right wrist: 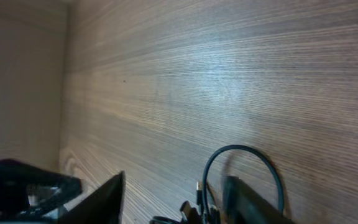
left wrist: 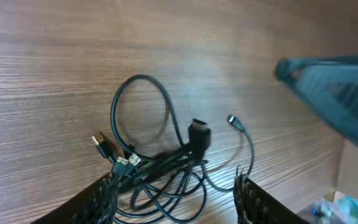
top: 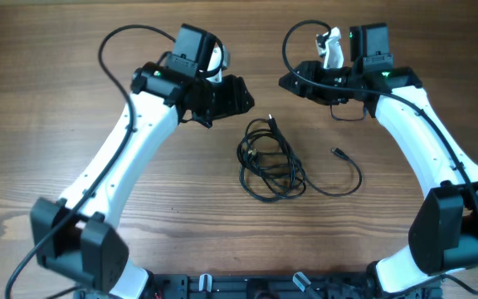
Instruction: Untangle cables
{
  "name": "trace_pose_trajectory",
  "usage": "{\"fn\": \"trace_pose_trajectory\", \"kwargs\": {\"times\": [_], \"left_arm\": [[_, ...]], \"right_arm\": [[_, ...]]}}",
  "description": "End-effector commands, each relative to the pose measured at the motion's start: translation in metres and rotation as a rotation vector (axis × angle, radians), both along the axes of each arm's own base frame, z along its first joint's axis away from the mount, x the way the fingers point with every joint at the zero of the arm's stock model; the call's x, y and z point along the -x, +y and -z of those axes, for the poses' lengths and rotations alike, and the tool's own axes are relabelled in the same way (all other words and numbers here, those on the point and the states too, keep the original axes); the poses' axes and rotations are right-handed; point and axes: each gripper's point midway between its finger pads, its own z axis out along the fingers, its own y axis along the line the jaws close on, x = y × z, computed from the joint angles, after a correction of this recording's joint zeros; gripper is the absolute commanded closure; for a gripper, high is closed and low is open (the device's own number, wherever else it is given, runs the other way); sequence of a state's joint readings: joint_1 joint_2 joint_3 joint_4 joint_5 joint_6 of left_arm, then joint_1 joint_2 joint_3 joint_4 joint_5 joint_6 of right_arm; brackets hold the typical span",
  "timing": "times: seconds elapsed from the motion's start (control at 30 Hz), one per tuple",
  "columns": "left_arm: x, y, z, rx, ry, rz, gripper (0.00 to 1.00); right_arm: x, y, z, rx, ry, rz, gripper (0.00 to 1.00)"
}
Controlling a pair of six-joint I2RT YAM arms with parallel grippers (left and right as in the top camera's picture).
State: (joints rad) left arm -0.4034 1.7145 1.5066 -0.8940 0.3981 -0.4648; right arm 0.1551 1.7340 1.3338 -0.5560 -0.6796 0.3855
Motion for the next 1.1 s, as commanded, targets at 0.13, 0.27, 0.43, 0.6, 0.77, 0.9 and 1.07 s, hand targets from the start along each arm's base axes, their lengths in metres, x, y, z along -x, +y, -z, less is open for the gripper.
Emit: {"fn": "trace_pose_trajectory", "kwargs": {"times": [0.13,0.27,0.43,0.6,0.77,0.9,1.07], "left_arm": [[0.024,-0.030,0.081,-0.097,0.088,0.300,0.34],[0.037,-0.023,0.110,-0.139,0.204,0.311,0.40],[0.040,-0.034,0.116,-0.137,0.180,0.366,0.57],[0.034,-0.036,0.118,-0.162,0.140,0.367,0.96],[0.020,-0.045,0.069,-0.019,0.104,0.345,0.96],[0.012,-0.067,-0.019,0.215,-0.030,0.410,0.96],[0.019,-0.073,-0.063,0.281,-0.202,0.548,0.96]], "right_arm": [[-0.013,-0.042,0.008,0.059,-0.033,0.047,0.30],[-0.012,-0.048,0.009,0.066,-0.028,0.049,0.29],[-0.013,-0.048,0.009,0.075,-0.044,0.041,0.23],[-0.013,-0.048,0.009,0.074,-0.043,0.041,0.23],[-0.012,-0.047,0.009,0.070,-0.041,0.039,0.22],[-0.012,-0.044,0.006,0.047,-0.047,0.024,0.22],[-0.007,-0.027,-0.009,-0.014,-0.156,-0.120,0.19]]}}
